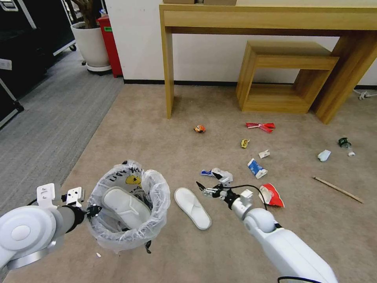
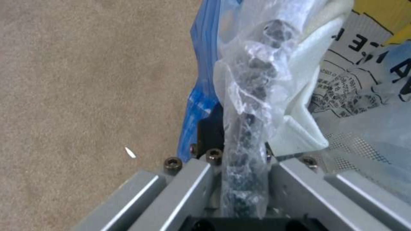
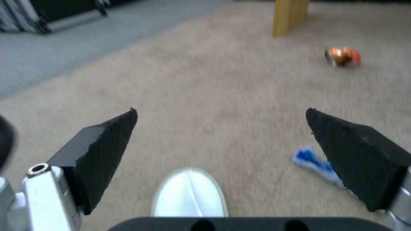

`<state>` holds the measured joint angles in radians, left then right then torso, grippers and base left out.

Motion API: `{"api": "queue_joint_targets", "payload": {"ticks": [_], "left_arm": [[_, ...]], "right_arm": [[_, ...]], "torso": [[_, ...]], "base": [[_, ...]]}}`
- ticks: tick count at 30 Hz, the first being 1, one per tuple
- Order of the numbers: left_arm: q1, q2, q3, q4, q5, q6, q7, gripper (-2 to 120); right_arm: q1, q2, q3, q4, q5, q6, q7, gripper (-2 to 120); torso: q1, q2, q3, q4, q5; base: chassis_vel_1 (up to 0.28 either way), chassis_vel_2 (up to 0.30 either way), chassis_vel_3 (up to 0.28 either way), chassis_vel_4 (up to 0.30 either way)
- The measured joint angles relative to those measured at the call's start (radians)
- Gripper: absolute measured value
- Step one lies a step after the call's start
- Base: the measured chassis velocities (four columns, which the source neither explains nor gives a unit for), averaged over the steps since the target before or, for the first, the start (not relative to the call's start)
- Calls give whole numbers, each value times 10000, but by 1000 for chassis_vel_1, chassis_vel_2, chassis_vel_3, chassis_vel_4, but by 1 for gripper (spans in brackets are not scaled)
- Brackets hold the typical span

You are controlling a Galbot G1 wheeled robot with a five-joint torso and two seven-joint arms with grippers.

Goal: Pick up the trash bin and place the garbage on the floor into it.

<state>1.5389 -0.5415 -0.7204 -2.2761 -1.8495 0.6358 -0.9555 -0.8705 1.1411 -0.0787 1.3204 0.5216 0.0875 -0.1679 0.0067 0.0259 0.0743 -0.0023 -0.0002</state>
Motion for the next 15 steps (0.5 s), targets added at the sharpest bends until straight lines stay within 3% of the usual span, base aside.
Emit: {"api": "queue_joint_targets", "payload": {"ticks": [9,15], "left_arm": [[-40,-20,38,147,6,0,-11,0],[-49,-71,91,221,29,1,-35,0]], "right_arm": [[719,676,-668,-1143,-350,-331,450,100],[1403,1261,-1110,-2630,-846,-388,656,100]], "torso": [[0,0,-1,0,1],[0,0,0,1,0]], "base": [[0,0,0,0],[0,0,0,0]]}}
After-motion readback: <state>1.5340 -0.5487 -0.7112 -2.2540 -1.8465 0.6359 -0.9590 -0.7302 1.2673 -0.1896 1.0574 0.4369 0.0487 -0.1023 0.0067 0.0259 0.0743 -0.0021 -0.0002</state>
